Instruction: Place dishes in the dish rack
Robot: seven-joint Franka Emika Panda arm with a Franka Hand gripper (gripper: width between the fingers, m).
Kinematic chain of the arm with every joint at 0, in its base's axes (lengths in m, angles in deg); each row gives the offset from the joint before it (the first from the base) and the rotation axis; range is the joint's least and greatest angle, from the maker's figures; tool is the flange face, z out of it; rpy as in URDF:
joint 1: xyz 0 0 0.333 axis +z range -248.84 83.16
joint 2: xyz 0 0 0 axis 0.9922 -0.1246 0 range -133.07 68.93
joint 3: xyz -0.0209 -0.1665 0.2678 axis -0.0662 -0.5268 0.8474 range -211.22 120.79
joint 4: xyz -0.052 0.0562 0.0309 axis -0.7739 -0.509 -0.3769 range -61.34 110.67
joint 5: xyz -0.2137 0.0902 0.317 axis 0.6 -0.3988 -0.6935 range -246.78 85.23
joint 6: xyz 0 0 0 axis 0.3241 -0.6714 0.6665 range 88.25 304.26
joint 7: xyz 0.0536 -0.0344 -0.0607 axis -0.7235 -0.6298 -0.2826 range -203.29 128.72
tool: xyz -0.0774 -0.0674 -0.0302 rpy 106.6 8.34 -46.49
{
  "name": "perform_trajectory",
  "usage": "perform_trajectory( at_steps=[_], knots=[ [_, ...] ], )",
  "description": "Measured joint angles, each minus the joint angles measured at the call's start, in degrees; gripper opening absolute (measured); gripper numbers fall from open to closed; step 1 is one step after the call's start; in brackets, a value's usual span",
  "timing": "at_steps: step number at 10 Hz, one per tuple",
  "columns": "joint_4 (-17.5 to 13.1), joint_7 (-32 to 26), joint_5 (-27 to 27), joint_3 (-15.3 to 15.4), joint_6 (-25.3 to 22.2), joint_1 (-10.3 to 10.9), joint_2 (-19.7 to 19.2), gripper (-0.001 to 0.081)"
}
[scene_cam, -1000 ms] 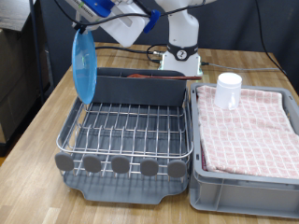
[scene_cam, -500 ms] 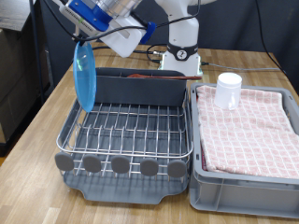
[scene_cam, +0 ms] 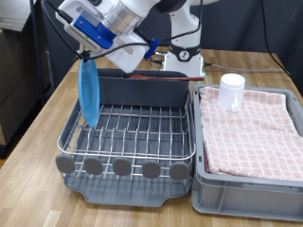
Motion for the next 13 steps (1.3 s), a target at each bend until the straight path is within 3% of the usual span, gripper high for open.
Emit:
perform_trajectory(
  at_steps=[6,13],
  knots=[
    [0.3,3.4,0.0,-1.4,5.5,0.0,-5.5,0.0017],
    [1.3,5.4,-0.6,-1.7,7.7,0.0,-6.9,0.0017]
  ],
)
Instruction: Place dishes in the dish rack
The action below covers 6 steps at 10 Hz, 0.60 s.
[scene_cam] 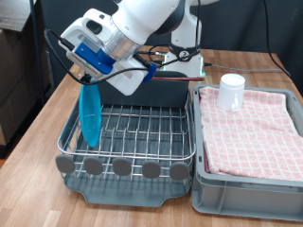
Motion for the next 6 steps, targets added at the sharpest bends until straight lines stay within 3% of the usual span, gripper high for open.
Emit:
perform_trajectory(
  at_steps=[4,5,6],
  knots=[
    [0.4,0.6,-0.3,0.0,0.1,0.0,0.0,0.0017],
    [0.4,0.6,-0.5,0.0,0.1,0.0,0.0,0.0209],
    [0.4,0.6,-0.7,0.0,0.1,0.0,0.0,0.0209]
  ],
)
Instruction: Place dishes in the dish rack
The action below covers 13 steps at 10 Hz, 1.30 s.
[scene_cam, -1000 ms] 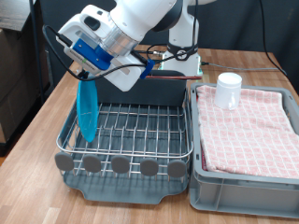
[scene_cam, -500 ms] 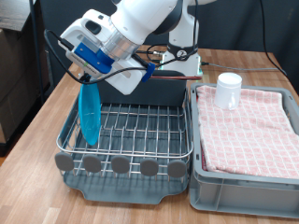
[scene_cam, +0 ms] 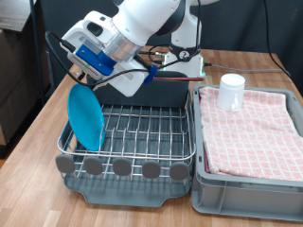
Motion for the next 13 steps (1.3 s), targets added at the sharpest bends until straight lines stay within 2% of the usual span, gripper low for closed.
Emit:
perform_trajectory(
  at_steps=[1,2,3,4,5,6,11,13],
  knots=[
    [0.0,-0.2,-0.9,0.0,0.0,0.0,0.0,0.0369],
    [-0.1,-1.2,-3.1,0.1,0.0,0.0,0.1,0.0369],
    [-0.2,-2.9,-6.1,0.2,-0.2,0.0,0.2,0.057],
    [-0.4,-4.5,-8.7,0.3,-0.9,0.0,0.6,0.0725],
    [-0.7,-5.7,-10.4,0.5,-2.3,0.1,1.3,0.0725],
    [-1.2,-7.0,-11.7,0.8,-4.4,0.2,2.3,0.0784],
    [-3.5,-13.6,-19.4,3.0,-11.6,0.7,9.0,0.0803],
    [-4.5,-14.8,-20.2,4.2,-15.3,0.8,12.0,0.0803]
  ],
)
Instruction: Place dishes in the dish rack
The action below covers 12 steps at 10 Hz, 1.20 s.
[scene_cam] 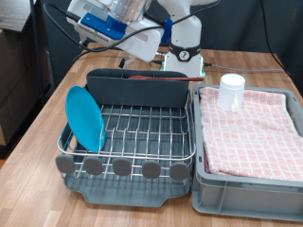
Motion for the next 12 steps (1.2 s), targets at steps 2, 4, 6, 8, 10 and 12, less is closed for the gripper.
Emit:
perform_trajectory(
  at_steps=[2,4,6,8,10,12],
  knots=[
    [-0.3,-1.1,0.2,0.8,-0.4,0.0,1.9,0.0803],
    [-0.3,-1.1,-0.1,0.9,-0.7,0.0,1.6,0.0803],
    [-0.4,-1.1,-1.7,1.7,-2.4,0.1,1.8,0.0803],
    [-1.2,-1.1,-3.5,3.4,-5.8,0.4,2.3,0.0803],
    [-1.8,-1.1,-6.8,5.1,-8.9,1.2,3.3,0.0803],
    [-2.4,-1.0,-10.0,6.9,-11.6,1.9,4.0,0.0803]
  ],
)
